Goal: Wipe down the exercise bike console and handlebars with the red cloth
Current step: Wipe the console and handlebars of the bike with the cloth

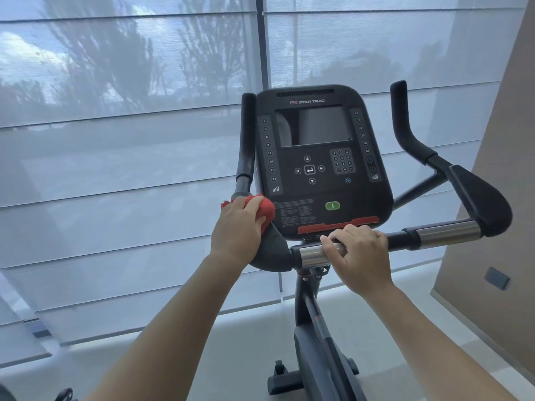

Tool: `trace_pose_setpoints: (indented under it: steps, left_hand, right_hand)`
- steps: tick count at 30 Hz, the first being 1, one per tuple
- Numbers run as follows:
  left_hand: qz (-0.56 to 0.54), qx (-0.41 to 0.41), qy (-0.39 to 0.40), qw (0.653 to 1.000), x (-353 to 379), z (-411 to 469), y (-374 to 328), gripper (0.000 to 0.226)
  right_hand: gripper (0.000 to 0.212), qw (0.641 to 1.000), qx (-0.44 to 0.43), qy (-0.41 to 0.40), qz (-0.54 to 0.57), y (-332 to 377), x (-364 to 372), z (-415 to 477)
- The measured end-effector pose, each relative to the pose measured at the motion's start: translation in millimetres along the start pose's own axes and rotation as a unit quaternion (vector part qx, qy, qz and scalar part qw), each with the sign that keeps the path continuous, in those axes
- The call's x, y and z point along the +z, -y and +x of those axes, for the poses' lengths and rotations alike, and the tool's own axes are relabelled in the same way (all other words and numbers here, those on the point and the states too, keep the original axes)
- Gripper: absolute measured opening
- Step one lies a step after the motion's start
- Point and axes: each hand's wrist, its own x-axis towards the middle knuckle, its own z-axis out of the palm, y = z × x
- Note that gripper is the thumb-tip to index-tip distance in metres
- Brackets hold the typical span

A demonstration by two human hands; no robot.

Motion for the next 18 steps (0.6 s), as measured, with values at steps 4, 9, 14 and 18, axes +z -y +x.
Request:
trace_pose_setpoints:
  steps: [4, 9, 14, 18]
  left_hand:
    - [-0.006, 0.042, -0.008, 0.999, -2.1, -26.3, 1.6, 0.039]
    - [-0.035, 0.119, 0.055, 0.991, -11.9, -26.2, 16.2, 0.046]
    - [-0.11, 0.152, 0.119, 0.975, -18.9, -13.6, 38.3, 0.06]
    - [-0.183, 0.15, 0.097, 0.967, -12.0, -15.3, 45.1, 0.067]
  right_hand:
    - [0.043, 1.0, -0.002, -0.01, -0.004, 0.9, 0.5, 0.1]
    - [0.04, 1.0, -0.012, -0.005, -0.004, 0.1, -3.7, -0.8]
    - [0.034, 0.995, 0.012, 0.039, 0.09, 5.5, -16.8, 6.1]
    - [0.021, 0.979, -0.036, 0.005, 0.198, 38.3, -25.2, 7.4]
